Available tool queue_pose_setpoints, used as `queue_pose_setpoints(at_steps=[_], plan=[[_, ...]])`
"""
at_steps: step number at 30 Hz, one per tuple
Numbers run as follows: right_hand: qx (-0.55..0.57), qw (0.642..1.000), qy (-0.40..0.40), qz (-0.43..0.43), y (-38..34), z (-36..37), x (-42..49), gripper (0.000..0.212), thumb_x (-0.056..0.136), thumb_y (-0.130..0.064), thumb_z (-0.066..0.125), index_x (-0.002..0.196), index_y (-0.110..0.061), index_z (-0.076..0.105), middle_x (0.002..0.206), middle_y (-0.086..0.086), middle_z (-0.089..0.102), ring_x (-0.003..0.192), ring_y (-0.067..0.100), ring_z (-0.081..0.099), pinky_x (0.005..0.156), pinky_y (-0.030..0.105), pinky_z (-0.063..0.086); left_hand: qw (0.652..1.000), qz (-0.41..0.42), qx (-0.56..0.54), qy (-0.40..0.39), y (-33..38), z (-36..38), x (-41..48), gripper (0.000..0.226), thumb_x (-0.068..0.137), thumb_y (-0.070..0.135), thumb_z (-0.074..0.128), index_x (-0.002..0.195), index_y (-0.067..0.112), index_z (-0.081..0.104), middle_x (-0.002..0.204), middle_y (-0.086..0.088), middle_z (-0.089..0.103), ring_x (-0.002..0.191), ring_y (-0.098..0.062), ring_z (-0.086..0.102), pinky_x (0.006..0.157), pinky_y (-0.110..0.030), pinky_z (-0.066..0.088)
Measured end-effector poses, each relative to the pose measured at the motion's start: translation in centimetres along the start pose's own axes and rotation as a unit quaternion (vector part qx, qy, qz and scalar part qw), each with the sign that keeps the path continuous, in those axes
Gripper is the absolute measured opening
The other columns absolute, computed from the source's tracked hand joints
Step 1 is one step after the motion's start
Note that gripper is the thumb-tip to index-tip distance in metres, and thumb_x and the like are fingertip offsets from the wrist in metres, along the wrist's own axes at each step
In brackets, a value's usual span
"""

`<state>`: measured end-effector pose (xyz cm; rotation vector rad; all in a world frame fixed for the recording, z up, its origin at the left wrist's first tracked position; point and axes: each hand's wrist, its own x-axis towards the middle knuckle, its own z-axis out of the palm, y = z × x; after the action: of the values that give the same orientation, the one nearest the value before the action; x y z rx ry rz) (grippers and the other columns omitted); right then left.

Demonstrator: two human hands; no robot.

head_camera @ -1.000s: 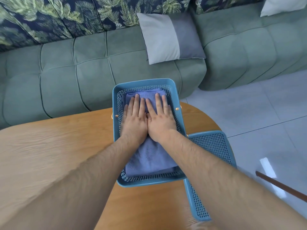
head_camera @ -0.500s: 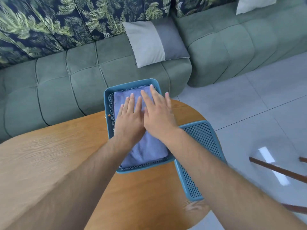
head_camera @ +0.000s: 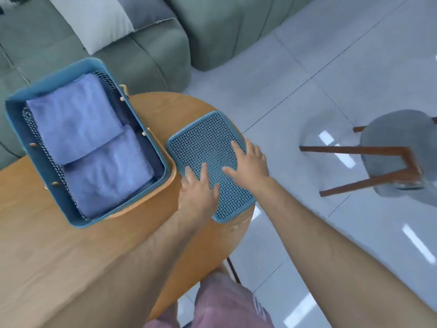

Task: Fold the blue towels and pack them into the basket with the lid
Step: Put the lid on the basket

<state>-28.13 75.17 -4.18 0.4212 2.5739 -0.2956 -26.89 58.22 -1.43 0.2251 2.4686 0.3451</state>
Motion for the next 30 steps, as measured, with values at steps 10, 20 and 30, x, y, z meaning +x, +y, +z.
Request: queue_pose_setpoints(at_steps=[10, 20, 30], plan=[[0.109, 0.989, -0.023, 0.099, 2.6, 4.6, 0.7, 0.129, 0.066, -0.080, 0.071, 0.158, -0.035, -0.006, 0.162, 0.012, 0.010, 0.140, 0.036, 0.025, 0.109, 0.056, 0.030, 0.972, -0.157, -0.175, -0.006, 1.1, 4.3, 3.8, 0.082, 0.093, 0.040, 0.064, 0.158, 0.038, 0.012, 0.163, -0.014, -0.001, 0.145, -0.035, 0.009, 0.112, -0.051, 0.032], [0.175, 0.967, 0.096, 0.158, 6.0, -0.5, -3.6, 0.138, 0.060, -0.082, 0.074, 0.159, -0.028, -0.005, 0.152, 0.007, 0.021, 0.134, 0.032, 0.028, 0.108, 0.054, 0.033, 0.926, -0.079, -0.364, 0.063, 3.6, 1.2, 4.4, 0.087, 0.085, 0.031, 0.077, 0.155, 0.040, 0.027, 0.145, 0.001, 0.026, 0.133, -0.024, 0.026, 0.111, -0.036, 0.026], [0.209, 0.958, 0.181, 0.080, -0.4, -14.4, -7.1, 0.140, 0.060, -0.083, 0.072, 0.160, -0.015, 0.002, 0.155, 0.007, 0.020, 0.139, 0.028, 0.023, 0.114, 0.048, 0.032, 0.892, -0.004, -0.388, 0.232, 2.5, -12.1, 0.2, 0.091, 0.083, 0.030, 0.078, 0.157, 0.025, 0.026, 0.143, -0.001, 0.029, 0.131, -0.019, 0.027, 0.111, -0.025, 0.019]])
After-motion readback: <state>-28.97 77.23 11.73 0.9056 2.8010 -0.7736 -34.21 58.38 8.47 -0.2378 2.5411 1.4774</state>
